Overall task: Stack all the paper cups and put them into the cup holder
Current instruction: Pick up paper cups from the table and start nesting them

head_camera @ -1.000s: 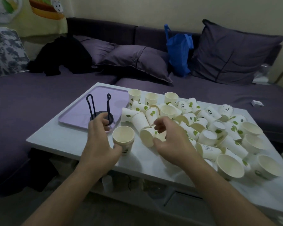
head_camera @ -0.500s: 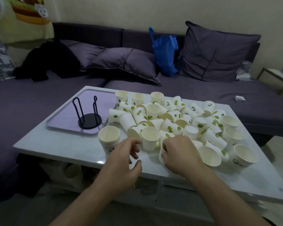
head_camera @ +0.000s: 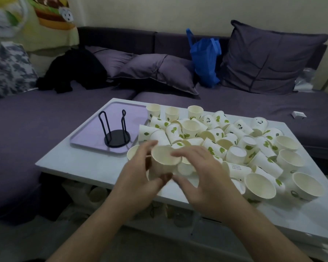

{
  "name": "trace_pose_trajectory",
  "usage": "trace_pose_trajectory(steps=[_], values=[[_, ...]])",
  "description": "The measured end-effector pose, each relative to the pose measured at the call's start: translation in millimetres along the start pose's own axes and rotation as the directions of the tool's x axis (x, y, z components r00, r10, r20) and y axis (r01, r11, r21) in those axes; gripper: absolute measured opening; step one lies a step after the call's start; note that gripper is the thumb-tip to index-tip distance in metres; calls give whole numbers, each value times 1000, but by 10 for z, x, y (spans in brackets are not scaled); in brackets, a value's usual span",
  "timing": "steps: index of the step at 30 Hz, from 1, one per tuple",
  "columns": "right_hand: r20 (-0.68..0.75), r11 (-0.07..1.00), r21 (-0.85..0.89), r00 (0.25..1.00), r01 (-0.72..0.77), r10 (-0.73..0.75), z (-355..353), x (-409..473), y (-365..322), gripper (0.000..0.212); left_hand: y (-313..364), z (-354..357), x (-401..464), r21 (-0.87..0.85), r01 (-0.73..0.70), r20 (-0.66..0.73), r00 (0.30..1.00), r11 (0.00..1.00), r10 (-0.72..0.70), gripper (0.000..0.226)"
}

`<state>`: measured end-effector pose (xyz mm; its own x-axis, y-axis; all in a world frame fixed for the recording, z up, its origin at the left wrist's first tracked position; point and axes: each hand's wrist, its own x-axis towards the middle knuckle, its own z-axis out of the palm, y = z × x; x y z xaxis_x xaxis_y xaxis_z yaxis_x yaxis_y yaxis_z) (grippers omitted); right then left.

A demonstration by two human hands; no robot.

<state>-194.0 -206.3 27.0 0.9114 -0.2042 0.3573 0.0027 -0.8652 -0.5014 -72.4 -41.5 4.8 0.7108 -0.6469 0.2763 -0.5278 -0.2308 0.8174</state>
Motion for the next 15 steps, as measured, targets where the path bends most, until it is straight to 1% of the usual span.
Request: trace_pose_trajectory(steps=[2, 4, 6, 8, 12, 15], values=[[-115, 999, 25, 992, -42, 45, 16, 31, -12, 48, -22, -153, 80, -21, -4, -90, 996, 1000, 2, 81], [-175, 996, 40, 981, -80, 85, 46, 69, -4, 48, -72, -288, 160, -47, 12, -162, 987, 999, -20, 83], [-165, 994, 31, 980, -109, 113, 84, 97, 8, 45, -137, -377, 229, -61, 41, -218, 975, 997, -53, 84], [-135, 990, 25, 980, -142, 144, 115, 114, 11, 41, -209, -418, 286, -53, 63, -245, 967, 997, -74, 82], [-81, 978, -1, 974, -211, 210, 150, 152, 19, 37, -329, -408, 358, -42, 116, -218, 968, 992, -122, 74], [-59, 966, -15, 965, -258, 257, 172, 182, 45, 37, -419, -379, 364, 3, 167, -186, 969, 986, -164, 75]])
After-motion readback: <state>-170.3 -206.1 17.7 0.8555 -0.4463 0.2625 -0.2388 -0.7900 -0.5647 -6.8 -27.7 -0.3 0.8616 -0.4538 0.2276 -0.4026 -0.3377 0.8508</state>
